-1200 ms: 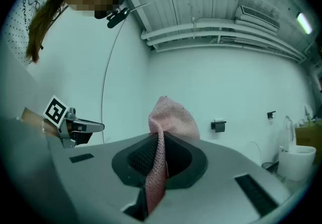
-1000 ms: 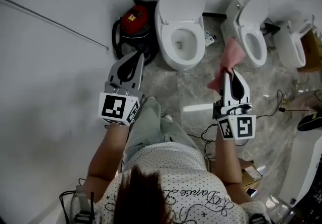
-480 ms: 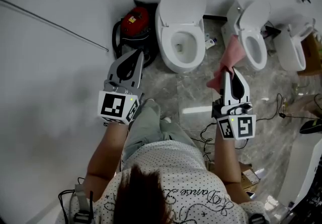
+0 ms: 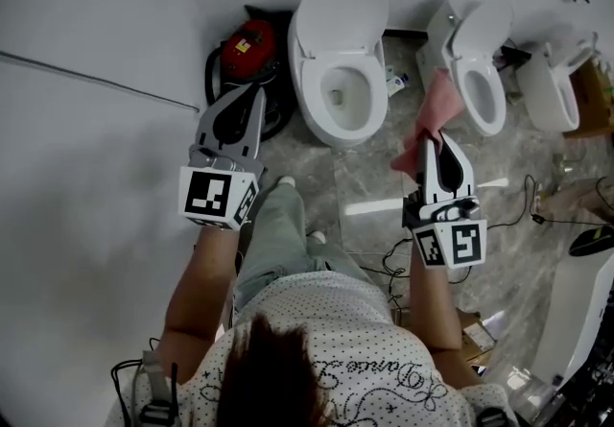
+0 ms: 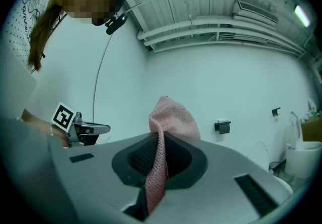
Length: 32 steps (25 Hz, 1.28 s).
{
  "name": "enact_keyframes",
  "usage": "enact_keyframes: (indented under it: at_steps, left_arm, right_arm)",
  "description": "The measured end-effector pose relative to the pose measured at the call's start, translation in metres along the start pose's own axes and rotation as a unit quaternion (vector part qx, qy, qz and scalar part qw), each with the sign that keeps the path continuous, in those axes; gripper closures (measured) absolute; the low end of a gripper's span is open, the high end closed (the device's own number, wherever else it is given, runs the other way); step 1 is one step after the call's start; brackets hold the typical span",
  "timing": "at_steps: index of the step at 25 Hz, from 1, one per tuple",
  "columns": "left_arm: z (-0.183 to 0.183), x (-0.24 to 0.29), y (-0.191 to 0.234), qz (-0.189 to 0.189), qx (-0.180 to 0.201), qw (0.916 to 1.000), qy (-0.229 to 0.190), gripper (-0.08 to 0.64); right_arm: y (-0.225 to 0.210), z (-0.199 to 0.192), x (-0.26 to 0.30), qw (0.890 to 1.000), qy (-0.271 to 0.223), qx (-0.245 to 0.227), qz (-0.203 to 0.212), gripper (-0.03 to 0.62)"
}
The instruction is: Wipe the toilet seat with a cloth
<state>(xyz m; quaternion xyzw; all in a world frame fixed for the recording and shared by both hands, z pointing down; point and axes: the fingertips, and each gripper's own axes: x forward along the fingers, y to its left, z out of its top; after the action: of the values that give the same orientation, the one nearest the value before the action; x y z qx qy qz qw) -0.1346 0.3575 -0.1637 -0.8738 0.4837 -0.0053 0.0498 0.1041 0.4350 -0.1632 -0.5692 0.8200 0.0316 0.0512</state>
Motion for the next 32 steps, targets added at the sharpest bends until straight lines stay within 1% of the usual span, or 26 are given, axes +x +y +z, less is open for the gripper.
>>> enact_keyframes:
  at_steps: [4, 9, 14, 19, 23, 28, 32]
  left_arm:
    - [-0.007, 0.039, 0.026, -0.017, -0.013, 0.9998, 0.001, 0.558]
    - [-0.005, 0.089, 0.06, -0.044, -0.01, 0.999, 0.001, 0.558]
    - [-0.01, 0.132, 0.101, -0.065, -0.011, 0.9978, 0.002, 0.558]
    - [-0.019, 0.16, 0.133, -0.073, -0.038, 0.9965, 0.01, 0.558]
    - [-0.032, 0.174, 0.144, -0.083, -0.048, 0.9952, 0.02, 0.558]
    - [-0.048, 0.193, 0.145, -0.09, -0.053, 0.994, 0.032, 0.558]
    - [-0.048, 0.207, 0.144, -0.092, -0.049, 0.9943, 0.025, 0.558]
  right_arm:
    - [-0.007, -0.003, 0.044, 1.0, 0.004, -0.007, -0.01, 0.561]
    - [-0.016, 0.002, 0.102, 1.0, -0.006, -0.007, -0.03, 0.561]
    - [-0.018, -0.005, 0.153, 0.999, -0.002, -0.006, -0.047, 0.561]
    - [-0.026, -0.007, 0.187, 0.997, 0.001, 0.0, -0.077, 0.561]
    - [-0.027, -0.016, 0.206, 0.997, 0.017, 0.002, -0.079, 0.561]
    - [-0.039, -0.024, 0.22, 0.996, 0.027, 0.004, -0.081, 0.561]
    - [-0.056, -0.035, 0.238, 0.997, 0.029, 0.01, -0.069, 0.561]
